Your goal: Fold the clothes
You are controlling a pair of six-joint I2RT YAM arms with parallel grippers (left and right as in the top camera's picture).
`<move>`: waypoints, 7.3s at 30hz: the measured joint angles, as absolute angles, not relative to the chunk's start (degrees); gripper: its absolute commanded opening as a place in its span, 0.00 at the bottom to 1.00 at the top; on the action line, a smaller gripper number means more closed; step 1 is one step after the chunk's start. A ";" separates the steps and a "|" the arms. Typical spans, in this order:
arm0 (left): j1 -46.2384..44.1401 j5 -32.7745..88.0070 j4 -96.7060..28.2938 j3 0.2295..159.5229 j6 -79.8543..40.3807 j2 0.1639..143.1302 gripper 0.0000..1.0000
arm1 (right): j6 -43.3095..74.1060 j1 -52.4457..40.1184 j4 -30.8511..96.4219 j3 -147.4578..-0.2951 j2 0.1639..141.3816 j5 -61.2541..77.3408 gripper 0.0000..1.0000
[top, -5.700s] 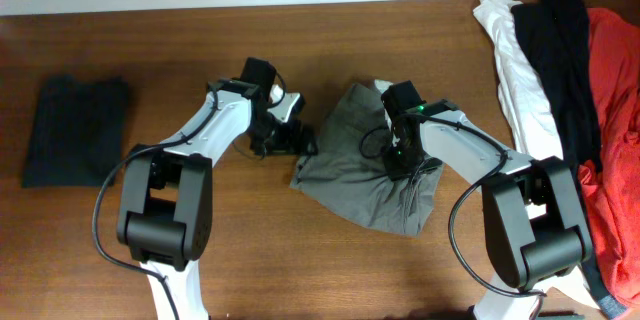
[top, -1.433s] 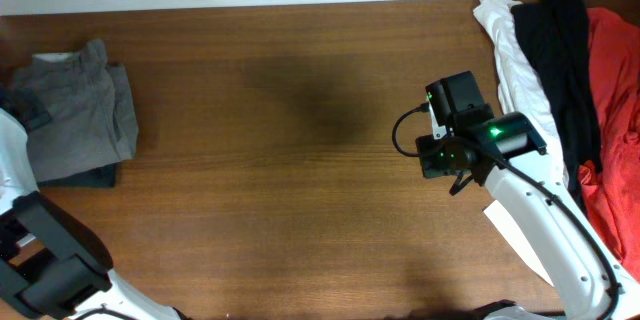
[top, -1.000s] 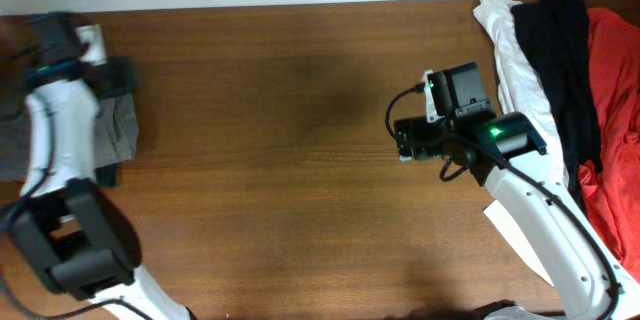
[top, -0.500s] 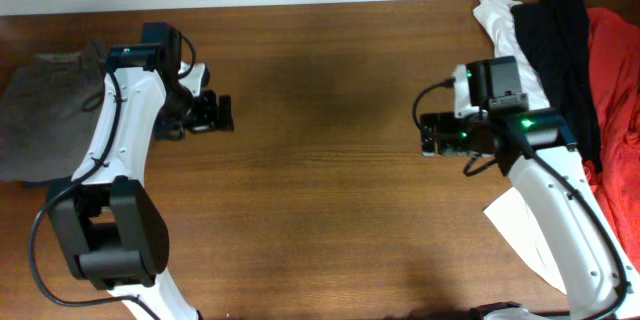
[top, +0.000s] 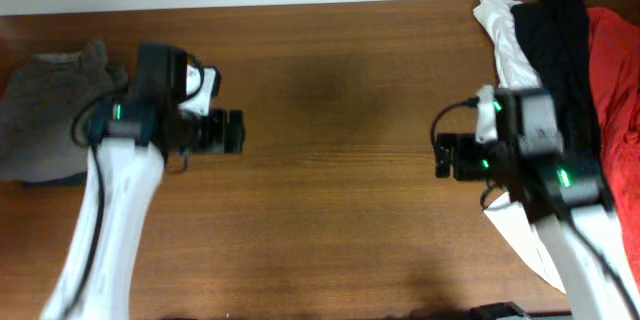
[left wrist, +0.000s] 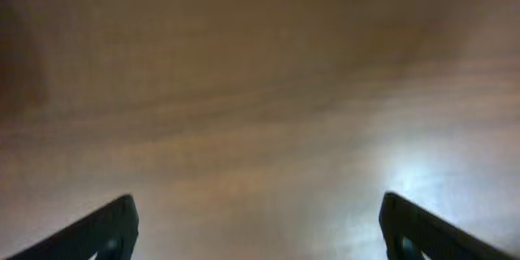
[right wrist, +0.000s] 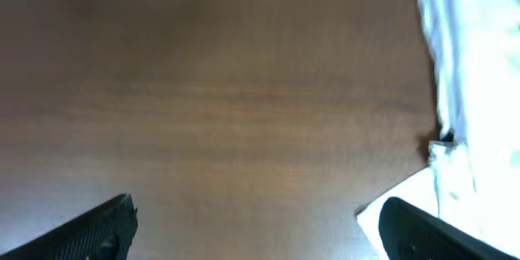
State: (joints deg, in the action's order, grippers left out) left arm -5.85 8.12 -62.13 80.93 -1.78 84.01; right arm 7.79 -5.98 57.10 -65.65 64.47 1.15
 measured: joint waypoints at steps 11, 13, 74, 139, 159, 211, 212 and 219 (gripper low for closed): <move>-7.01 1.89 -31.70 48.73 -1.80 45.80 0.99 | 7.99 -6.00 39.70 -44.12 29.98 -1.91 0.99; -7.01 1.04 -28.82 46.13 -1.80 41.21 0.99 | 7.97 -6.00 38.94 -41.89 26.81 -2.28 0.99; -7.01 -0.05 -29.74 44.77 -1.80 38.26 0.99 | -1.98 -1.67 4.27 -0.69 0.80 0.34 0.99; -0.75 -3.51 -4.45 0.78 -0.91 0.69 0.99 | -2.17 -1.52 4.25 -0.67 0.80 0.34 0.99; -0.75 -3.49 -4.47 0.78 -0.91 0.69 0.99 | -2.20 -1.52 4.25 -0.67 0.80 0.34 0.99; -0.75 -3.49 -4.47 0.78 -0.91 0.69 0.99 | -2.17 -1.52 4.25 -0.67 0.80 0.34 0.99; -0.75 -3.49 -4.47 0.78 -0.91 0.69 0.99 | -2.22 -1.52 4.25 -0.67 0.80 0.34 0.99; -0.75 -3.49 -4.47 0.78 -0.91 0.69 0.99 | -2.20 -1.52 4.25 -0.67 0.80 0.34 0.99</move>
